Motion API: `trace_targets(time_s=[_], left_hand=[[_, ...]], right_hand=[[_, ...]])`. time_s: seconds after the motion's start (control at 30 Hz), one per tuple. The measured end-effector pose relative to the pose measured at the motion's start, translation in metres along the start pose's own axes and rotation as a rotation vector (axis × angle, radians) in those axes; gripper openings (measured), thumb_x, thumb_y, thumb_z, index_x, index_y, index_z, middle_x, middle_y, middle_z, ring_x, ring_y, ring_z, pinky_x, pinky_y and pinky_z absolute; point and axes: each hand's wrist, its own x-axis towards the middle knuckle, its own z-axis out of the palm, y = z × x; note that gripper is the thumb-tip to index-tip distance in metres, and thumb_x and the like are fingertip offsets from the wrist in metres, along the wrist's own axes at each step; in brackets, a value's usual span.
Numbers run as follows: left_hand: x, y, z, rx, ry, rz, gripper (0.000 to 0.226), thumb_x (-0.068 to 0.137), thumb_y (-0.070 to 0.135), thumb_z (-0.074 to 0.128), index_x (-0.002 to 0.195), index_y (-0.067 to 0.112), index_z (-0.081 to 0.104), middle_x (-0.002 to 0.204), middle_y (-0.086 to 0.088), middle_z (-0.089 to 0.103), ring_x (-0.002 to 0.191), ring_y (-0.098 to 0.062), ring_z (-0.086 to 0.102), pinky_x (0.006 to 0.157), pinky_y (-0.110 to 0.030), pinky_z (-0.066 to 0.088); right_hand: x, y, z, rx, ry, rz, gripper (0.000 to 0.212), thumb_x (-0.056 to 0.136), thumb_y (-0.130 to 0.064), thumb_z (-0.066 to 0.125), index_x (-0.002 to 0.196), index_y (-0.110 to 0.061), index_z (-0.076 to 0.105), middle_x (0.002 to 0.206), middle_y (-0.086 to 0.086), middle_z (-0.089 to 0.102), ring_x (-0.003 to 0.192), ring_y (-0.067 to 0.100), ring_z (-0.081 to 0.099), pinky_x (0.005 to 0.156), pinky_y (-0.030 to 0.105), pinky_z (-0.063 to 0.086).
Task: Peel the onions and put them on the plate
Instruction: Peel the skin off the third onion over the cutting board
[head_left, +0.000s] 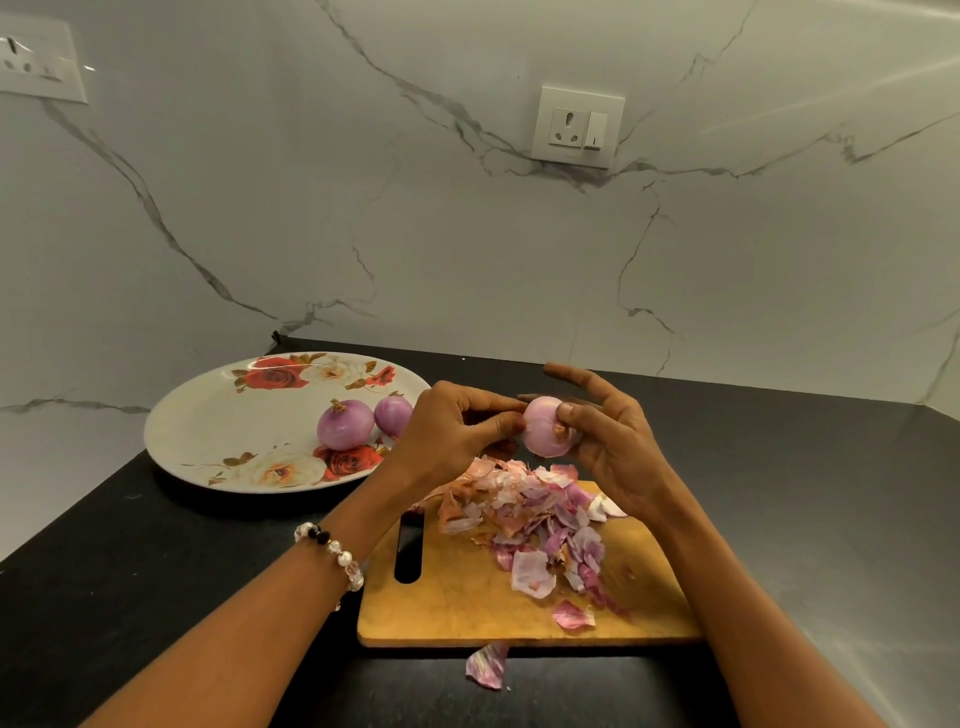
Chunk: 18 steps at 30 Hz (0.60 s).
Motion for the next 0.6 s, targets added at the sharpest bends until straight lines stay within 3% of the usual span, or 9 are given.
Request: trace_targets(time_s=[0.2,0.3,0.5,0.6], left_hand=[[-0.0019,-0.0003,0.0005,-0.002,-0.022,-0.009,0.028,0.083,0.018,0.068,0.110,0.009,0.069,0.093,-0.007,0.073,0.075,-0.020,0.071,0.069,-0.034,0.060],[-0.0022,-0.0017,0.0011,0.016,-0.025,-0.016,0.028,0.084,0.018,0.068,0.110,0.008,0.069,0.093,-0.007,0.073,0.075,-0.019,0.071,0.069,-0.034,0.060],[-0.0024,-0.0044,0.0026,0.085,0.013,0.038,0.023,0.087,0.013,0.066,0.109,0.009,0.070,0.094,-0.007,0.072,0.076,-0.016,0.071,0.067,-0.030,0.060],[-0.0036,-0.0055,0.0046,0.180,0.051,0.113,0.021,0.086,0.012,0.066,0.106,0.009,0.071,0.092,-0.005,0.072,0.074,-0.015,0.069,0.065,-0.021,0.057]], right_hand=[[-0.0013,-0.0031,-0.0017,-0.062,-0.029,-0.006,0.049,0.083,-0.020,0.062,0.131,-0.023,0.053,0.113,0.015,0.071,0.102,0.034,0.069,0.075,0.037,0.061],[-0.0012,-0.0015,-0.0031,-0.114,-0.041,-0.017,0.044,0.093,-0.013,0.063,0.135,-0.021,0.051,0.110,0.013,0.072,0.102,0.035,0.069,0.077,0.036,0.061],[-0.0014,-0.0007,-0.0048,-0.151,-0.046,-0.014,0.042,0.095,-0.003,0.057,0.133,-0.021,0.053,0.102,0.008,0.075,0.101,0.032,0.070,0.079,0.034,0.060],[-0.0021,0.0000,-0.0034,-0.168,-0.053,-0.008,0.044,0.095,-0.002,0.057,0.136,-0.016,0.052,0.103,0.008,0.075,0.101,0.031,0.070,0.082,0.035,0.060]])
